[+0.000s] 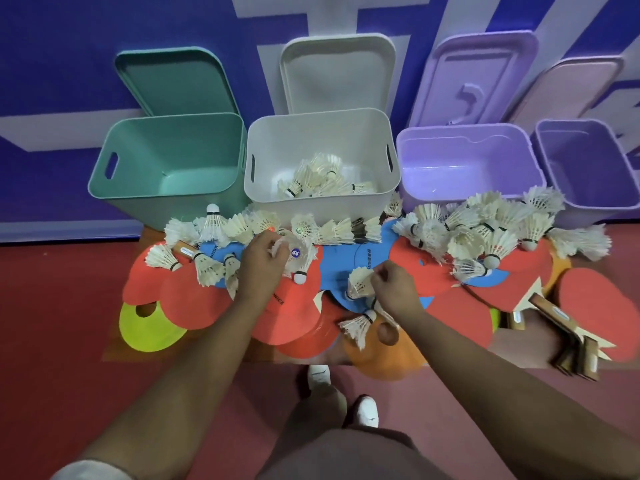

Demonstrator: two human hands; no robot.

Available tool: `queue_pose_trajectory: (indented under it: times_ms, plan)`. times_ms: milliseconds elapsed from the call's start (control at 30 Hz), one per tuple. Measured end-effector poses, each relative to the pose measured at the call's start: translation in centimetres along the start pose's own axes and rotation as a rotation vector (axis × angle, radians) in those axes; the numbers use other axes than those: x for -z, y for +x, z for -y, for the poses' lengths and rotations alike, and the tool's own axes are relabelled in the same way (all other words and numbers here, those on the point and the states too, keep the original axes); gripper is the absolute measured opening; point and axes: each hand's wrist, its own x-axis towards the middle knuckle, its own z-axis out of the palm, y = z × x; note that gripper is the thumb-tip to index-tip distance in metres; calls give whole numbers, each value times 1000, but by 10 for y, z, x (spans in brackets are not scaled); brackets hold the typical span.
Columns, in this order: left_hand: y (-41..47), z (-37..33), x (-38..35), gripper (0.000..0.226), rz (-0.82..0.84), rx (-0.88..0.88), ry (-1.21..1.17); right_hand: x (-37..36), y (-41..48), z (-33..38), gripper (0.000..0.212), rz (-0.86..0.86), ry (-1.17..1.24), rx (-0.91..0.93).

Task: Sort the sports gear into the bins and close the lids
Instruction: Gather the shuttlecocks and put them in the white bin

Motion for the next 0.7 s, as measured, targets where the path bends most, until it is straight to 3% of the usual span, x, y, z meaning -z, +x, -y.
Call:
queue_pose_trajectory:
  times_ms: [167, 367, 467, 567, 700]
  plan:
    - [8, -12, -3, 13, 96, 168, -106, 17, 7, 4, 14, -47, 154, -28]
    - [3, -21, -9, 7, 366, 381, -200, 41, 1, 49, 16, -13, 574, -1]
    - [-4, -27, -13, 36, 460, 506, -299, 44, -2, 64, 8, 101, 648, 9]
    - [-13, -43, -15, 83, 553, 590, -401, 41, -9, 69, 7, 150, 636, -2]
    - [-27, -44, -8, 99, 700, 583, -287, 39, -13, 64, 9, 111, 480, 42]
